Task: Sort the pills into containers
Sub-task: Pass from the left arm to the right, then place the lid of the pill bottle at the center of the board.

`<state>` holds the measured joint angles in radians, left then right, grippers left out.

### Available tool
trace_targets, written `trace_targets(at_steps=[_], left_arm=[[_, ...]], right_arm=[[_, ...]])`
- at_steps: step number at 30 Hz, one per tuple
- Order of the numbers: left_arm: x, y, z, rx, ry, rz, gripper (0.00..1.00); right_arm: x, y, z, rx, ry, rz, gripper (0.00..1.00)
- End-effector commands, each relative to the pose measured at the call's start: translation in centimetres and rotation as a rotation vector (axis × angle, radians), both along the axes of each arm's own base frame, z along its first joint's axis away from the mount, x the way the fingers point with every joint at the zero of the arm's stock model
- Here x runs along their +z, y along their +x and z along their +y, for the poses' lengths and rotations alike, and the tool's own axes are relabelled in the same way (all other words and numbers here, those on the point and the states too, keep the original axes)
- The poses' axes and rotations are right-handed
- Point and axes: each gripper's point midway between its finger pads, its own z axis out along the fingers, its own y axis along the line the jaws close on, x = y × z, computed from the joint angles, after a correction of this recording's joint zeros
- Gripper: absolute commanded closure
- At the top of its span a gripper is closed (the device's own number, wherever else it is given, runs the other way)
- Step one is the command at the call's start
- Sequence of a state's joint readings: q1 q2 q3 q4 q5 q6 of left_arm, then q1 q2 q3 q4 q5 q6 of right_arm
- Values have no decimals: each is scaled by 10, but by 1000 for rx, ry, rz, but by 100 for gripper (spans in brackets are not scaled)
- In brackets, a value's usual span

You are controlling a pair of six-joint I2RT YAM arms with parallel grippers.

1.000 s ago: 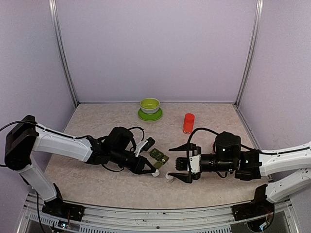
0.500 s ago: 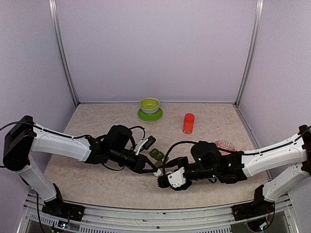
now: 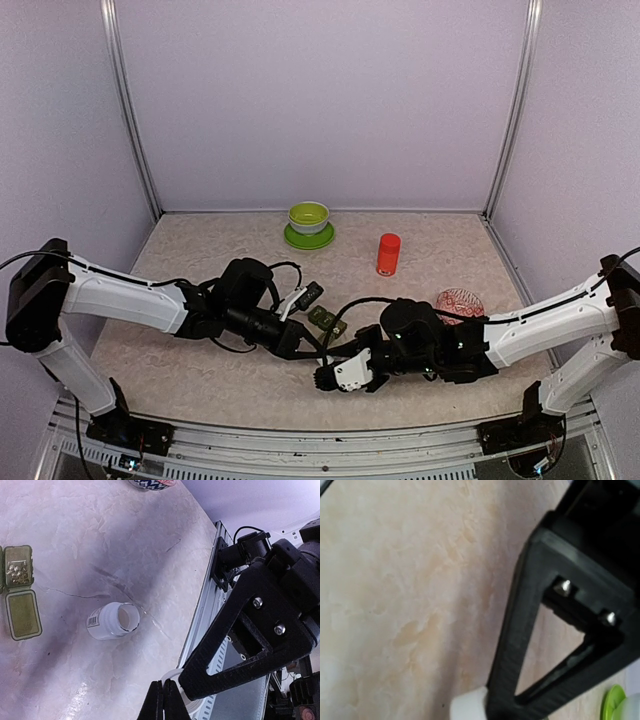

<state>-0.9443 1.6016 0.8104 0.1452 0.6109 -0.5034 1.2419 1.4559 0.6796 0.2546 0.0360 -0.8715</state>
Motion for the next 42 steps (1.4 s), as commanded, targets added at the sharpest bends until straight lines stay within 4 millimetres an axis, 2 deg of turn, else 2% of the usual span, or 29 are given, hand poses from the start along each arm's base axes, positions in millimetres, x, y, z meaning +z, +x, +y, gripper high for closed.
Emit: trace_targets(at_steps=[1,6,10,13,14,16,22,26,30,33,38,42], left_arm=[[25,-1,-12,-33,-81,-24,100],[24,-1,-13,-36,-83,-17,100],[24,0,-14,-36,-87,-14,94],[29,5,-11,-17,-96,-23,79],[32,10,-9,4,-102,-32,71],[41,22,-1,52,-122,-54,64],[65,60,35,257,-107,-181,46],[77,87,73,457,-62,-280,44],[89,95,108,616,-61,-343,43],[89,99,129,706,-32,-375,40],[79,103,153,801,29,-408,28],[69,107,166,854,86,-428,23]], right_arm=[[5,0,6,0,14,-30,77],[8,-6,6,16,27,-33,89],[12,-10,6,29,42,-29,91],[19,-13,7,36,67,-15,92],[22,-14,7,40,78,-9,92],[27,-17,9,48,97,6,91],[34,-26,23,42,142,174,89],[33,-28,42,4,171,363,87],[30,-27,64,-26,193,595,86],[30,-29,77,-21,197,759,85],[27,-27,92,-33,183,996,85],[13,-22,103,-87,125,1122,83]])
